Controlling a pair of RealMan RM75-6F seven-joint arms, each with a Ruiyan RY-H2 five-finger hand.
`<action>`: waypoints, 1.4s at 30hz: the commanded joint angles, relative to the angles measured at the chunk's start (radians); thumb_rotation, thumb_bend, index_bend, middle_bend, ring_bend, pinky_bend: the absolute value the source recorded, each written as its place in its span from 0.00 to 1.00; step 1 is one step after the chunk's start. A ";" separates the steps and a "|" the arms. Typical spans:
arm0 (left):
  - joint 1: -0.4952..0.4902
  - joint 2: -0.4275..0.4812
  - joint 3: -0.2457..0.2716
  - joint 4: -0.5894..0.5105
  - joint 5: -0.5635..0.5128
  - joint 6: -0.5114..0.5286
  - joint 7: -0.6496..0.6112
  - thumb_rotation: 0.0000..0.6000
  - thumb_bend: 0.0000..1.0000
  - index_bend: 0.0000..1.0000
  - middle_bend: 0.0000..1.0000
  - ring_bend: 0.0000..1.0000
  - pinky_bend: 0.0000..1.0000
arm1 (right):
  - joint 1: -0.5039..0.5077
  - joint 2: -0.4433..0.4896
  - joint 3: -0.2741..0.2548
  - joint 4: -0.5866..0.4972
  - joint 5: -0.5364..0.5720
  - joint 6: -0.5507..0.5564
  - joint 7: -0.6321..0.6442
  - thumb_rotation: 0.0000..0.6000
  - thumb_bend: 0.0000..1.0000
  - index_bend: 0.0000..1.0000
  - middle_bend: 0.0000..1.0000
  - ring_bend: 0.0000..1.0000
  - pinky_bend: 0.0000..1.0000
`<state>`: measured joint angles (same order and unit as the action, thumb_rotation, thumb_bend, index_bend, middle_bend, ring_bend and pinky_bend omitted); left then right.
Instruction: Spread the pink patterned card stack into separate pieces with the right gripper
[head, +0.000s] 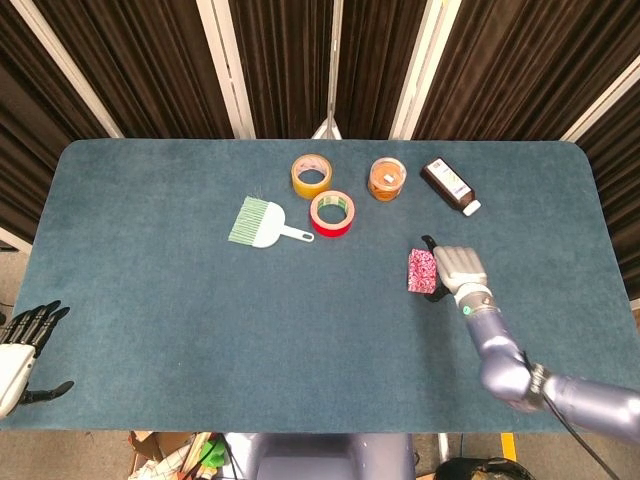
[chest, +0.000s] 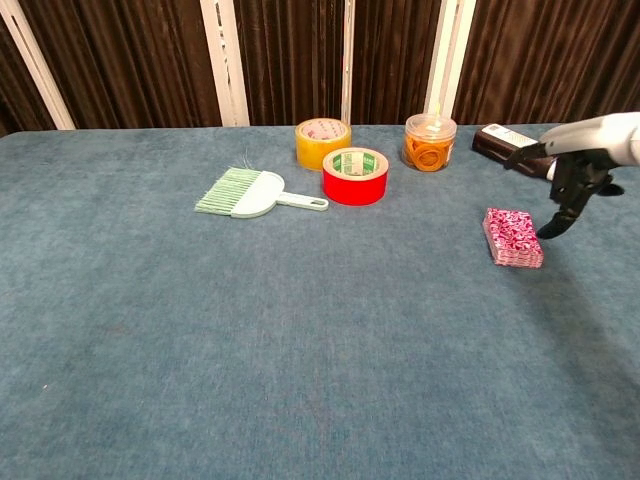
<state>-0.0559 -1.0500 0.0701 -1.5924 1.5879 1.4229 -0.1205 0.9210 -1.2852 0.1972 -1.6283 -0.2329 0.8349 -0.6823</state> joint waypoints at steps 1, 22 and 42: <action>-0.001 0.000 0.000 0.000 0.000 0.000 -0.003 1.00 0.04 0.00 0.00 0.00 0.00 | 0.071 -0.061 -0.030 0.074 0.115 -0.003 -0.043 1.00 0.23 0.00 0.90 0.96 0.84; -0.004 0.001 0.004 -0.002 -0.005 -0.008 -0.002 1.00 0.04 0.00 0.00 0.00 0.00 | 0.124 -0.144 -0.056 0.203 0.253 0.004 -0.037 1.00 0.23 0.18 0.90 0.96 0.84; -0.007 0.003 0.007 -0.003 -0.006 -0.013 0.001 1.00 0.04 0.00 0.00 0.00 0.00 | 0.099 -0.199 -0.054 0.281 0.217 -0.006 -0.004 1.00 0.23 0.16 0.90 0.95 0.84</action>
<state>-0.0627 -1.0466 0.0769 -1.5950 1.5815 1.4096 -0.1198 1.0207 -1.4832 0.1421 -1.3471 -0.0155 0.8290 -0.6874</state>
